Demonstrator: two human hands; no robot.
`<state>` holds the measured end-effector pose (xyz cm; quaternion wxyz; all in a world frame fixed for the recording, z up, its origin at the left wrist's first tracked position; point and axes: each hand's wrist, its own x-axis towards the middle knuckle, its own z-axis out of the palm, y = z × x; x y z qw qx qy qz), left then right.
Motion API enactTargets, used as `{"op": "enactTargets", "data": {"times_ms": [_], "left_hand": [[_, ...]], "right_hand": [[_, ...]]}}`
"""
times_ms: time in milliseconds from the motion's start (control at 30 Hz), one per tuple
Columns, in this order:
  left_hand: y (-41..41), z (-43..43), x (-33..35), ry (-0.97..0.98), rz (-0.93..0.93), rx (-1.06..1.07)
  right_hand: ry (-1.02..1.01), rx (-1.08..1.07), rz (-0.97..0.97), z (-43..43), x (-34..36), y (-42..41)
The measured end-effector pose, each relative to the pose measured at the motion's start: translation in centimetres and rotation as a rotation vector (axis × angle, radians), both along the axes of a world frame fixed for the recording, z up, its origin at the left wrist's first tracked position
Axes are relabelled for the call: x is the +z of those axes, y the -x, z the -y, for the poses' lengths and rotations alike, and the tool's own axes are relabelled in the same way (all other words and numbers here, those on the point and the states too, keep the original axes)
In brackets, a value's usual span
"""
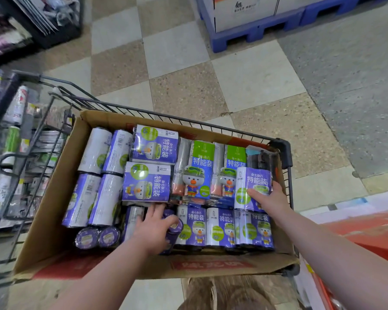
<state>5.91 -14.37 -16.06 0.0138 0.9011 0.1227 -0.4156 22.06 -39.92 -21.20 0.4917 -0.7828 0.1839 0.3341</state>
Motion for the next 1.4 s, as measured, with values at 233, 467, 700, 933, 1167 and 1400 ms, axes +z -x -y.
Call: {"op": "enactTargets", "data": {"times_ms": [233,467,700,933,1167,1400], "left_hand": [[1.0,-2.3,0.0,0.099,0.036,0.09],[1.4,-2.1,1.8,0.163,0.099,0.172],[2.0,-1.8,6.6,0.508,0.497,0.456],[3.2,0.4,10.3,0.851,0.636,0.707],[4.7,6.1,12.2,1.086,0.485,0.692],[5.4,14.9,13.6,1.222,0.321,0.522]], "right_hand": [[-0.043,-0.15,-0.138,0.4,-1.2,1.5],[-0.175,-0.251,-0.067,1.4,-0.8,6.2],[-0.179,-0.191,0.092,-0.7,6.9,11.7],[-0.292,-0.276,0.234,-0.3,13.0,17.8],[-0.274,-0.403,0.305,4.2,16.6,23.5],[-0.265,-0.653,0.365,11.4,18.7,30.3]]}}
